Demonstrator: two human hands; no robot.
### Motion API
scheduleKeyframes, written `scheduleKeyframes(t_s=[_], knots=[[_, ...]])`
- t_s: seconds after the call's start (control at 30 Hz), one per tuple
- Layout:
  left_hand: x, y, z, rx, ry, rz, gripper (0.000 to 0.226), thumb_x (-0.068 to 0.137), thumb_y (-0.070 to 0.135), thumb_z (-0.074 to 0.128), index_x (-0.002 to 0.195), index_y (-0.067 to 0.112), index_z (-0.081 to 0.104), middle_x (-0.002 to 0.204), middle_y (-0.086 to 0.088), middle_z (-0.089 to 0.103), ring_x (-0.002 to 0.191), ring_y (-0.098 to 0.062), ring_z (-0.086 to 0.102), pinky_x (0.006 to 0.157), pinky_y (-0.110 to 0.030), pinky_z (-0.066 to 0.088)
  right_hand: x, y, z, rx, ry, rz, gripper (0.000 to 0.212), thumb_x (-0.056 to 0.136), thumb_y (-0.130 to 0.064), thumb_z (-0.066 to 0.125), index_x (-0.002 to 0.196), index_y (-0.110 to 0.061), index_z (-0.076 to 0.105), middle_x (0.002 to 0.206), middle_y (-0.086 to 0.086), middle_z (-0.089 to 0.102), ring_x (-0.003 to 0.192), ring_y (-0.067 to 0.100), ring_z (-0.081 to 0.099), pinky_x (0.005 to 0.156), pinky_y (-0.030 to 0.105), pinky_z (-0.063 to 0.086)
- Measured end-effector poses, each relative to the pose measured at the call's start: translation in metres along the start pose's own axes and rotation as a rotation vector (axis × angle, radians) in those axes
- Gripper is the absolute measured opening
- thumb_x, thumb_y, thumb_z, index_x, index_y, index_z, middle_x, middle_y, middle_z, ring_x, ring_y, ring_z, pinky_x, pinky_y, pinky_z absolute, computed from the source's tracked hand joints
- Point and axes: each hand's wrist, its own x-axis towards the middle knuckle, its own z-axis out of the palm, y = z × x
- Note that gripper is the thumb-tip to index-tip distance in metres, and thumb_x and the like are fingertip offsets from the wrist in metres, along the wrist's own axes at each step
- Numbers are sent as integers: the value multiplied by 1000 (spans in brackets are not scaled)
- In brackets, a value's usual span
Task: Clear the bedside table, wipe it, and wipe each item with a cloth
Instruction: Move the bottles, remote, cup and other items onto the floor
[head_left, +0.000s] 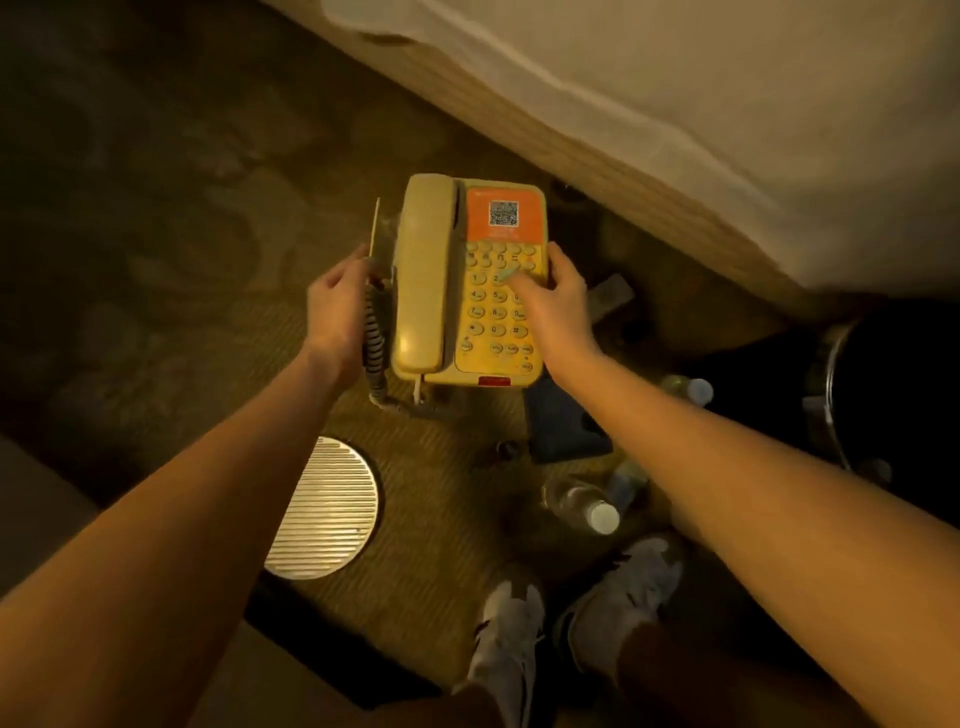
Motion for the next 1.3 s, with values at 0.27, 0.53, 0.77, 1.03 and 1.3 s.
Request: scheduleKeyframes(t_s=[0.27, 0.53, 0.77, 1.03, 1.3], knots=[[80, -85, 3, -78, 89, -83, 35, 95, 33, 56, 108, 4, 70, 109, -17, 70, 92, -24, 69, 88, -42, 57, 61, 98, 29, 98, 52, 149, 45, 93, -17, 56, 137, -22, 45, 114, -6, 58, 107, 16, 59, 92, 40, 50], [129, -124, 4, -49, 44, -188, 24, 97, 35, 53, 97, 18, 69, 78, 7, 75, 73, -5, 72, 66, -24, 54, 97, 144, 40, 100, 26, 173, 47, 92, -16, 57, 136, -23, 43, 101, -14, 56, 101, 14, 60, 90, 41, 52], [136, -127, -8, 120, 3, -215, 28, 99, 40, 45, 92, 23, 66, 78, 17, 71, 82, -3, 64, 70, -21, 48, 89, 144, 44, -4, -61, 201, 55, 93, -14, 56, 143, -19, 35, 119, -7, 54, 110, 13, 54, 94, 35, 47], [94, -55, 29, 551, -48, 34, 36, 98, 24, 54, 129, 8, 57, 121, -6, 61, 103, -13, 59, 79, -18, 45, 48, 64, 9, -312, -112, 43, 53, 93, -13, 58, 142, -9, 36, 140, 11, 47, 129, 24, 44, 99, 28, 37], [11, 33, 111, 825, -308, 262, 47, 93, 30, 61, 137, 16, 52, 133, -7, 55, 123, -23, 53, 103, -36, 43, -13, -39, -89, -543, -18, -17, 64, 94, -27, 57, 149, -13, 26, 148, 11, 34, 133, 27, 39, 110, 38, 35]])
